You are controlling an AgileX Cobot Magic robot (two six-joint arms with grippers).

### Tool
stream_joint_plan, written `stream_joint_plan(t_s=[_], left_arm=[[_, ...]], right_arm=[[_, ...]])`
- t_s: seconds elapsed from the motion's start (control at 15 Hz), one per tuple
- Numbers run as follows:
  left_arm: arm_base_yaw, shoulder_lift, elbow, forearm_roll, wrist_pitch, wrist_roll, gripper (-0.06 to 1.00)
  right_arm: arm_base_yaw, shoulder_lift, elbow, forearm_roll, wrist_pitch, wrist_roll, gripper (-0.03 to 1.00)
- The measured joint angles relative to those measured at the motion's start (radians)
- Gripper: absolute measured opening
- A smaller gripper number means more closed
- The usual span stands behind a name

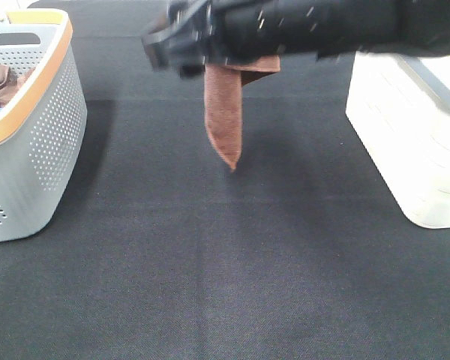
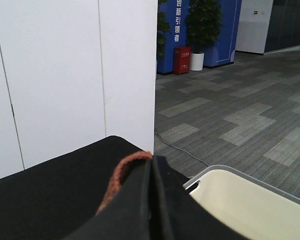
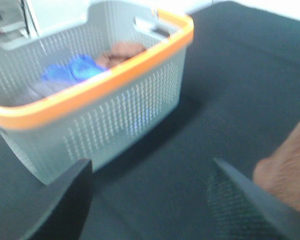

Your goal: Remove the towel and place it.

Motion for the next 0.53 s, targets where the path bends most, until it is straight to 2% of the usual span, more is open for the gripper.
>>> stream_joint_plan(t_s=[0.13,0.33,0.53], left_arm=[[0.000,0.000,0.000,-0.004,0.000,0.000,0.00],[0.000,0.000,0.000,-0.006,0.001,0.000,0.00],[0.000,0.000,0.000,-0.006,0.001,0.000,0.00]], right_arm=[[0.000,0.065,-0.004,0.001,-0.037,-0.010,0.63],[0.000,0.108,-0.009,0.007,-0.268,0.009,0.63],[0.000,0.108,-0.009,0.041,-0.436,0.009,0.63]])
